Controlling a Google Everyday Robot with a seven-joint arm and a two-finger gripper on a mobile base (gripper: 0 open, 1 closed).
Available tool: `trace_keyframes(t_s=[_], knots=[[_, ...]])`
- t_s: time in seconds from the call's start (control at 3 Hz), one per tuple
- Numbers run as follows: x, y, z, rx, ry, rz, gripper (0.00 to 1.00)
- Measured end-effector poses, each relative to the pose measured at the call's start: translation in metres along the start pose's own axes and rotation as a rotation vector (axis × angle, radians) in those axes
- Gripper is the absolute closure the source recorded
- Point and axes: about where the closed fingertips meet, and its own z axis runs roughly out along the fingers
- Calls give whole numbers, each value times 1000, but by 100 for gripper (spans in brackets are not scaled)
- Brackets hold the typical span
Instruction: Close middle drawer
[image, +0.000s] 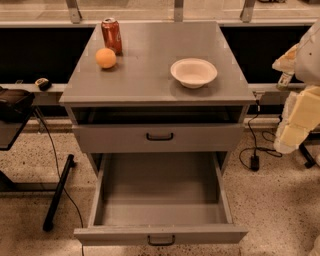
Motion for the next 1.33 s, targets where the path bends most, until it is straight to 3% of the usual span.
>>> trace_keyframes(t_s=[0.33,0.67,1.0,1.33], knots=[[0,0,0,0,0,0,0],[-6,13,23,-10,-45,7,0],[-45,64,57,-25,-186,-29,0],[-67,108,82,-4,-290,-64,0]])
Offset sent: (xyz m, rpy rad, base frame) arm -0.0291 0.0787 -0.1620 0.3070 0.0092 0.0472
